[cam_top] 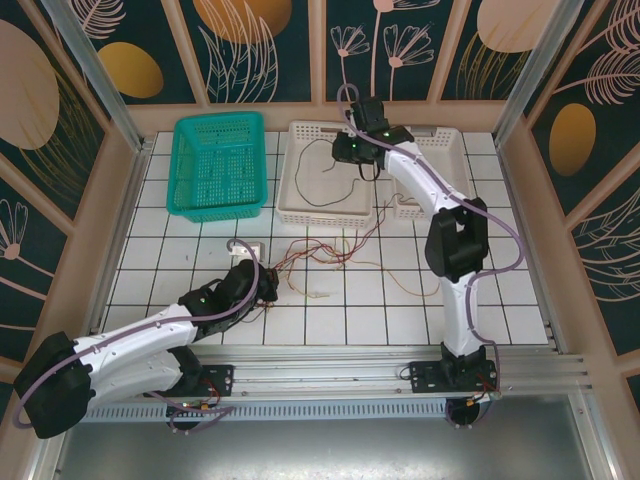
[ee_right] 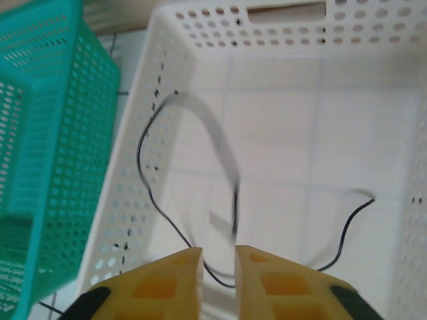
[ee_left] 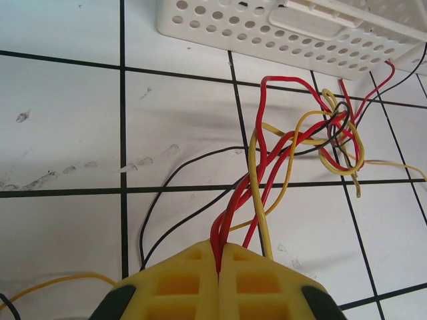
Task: Untangle the cables
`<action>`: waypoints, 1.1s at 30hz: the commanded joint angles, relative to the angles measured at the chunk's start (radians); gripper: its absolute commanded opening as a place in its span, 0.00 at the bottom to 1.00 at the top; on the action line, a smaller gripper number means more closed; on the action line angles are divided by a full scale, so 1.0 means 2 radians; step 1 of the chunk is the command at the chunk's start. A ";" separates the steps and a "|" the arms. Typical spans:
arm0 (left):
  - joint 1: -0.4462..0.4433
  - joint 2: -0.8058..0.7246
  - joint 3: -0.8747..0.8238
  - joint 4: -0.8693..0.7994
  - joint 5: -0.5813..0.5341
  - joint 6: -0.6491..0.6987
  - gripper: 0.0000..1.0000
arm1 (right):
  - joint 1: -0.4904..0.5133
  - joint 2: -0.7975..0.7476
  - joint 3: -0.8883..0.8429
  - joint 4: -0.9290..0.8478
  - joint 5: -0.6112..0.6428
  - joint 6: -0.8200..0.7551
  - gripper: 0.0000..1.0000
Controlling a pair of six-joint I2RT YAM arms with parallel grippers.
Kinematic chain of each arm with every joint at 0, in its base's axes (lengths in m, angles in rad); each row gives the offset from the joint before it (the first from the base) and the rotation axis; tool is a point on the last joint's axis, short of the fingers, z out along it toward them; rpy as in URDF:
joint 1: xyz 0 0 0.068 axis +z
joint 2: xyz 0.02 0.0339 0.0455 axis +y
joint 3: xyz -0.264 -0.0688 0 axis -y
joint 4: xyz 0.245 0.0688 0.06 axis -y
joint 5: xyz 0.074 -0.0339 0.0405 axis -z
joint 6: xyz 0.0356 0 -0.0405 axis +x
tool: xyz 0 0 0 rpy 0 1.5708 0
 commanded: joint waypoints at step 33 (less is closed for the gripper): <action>-0.005 -0.034 0.014 0.084 0.061 -0.046 0.00 | 0.242 -0.463 -0.680 0.387 -0.090 0.100 0.57</action>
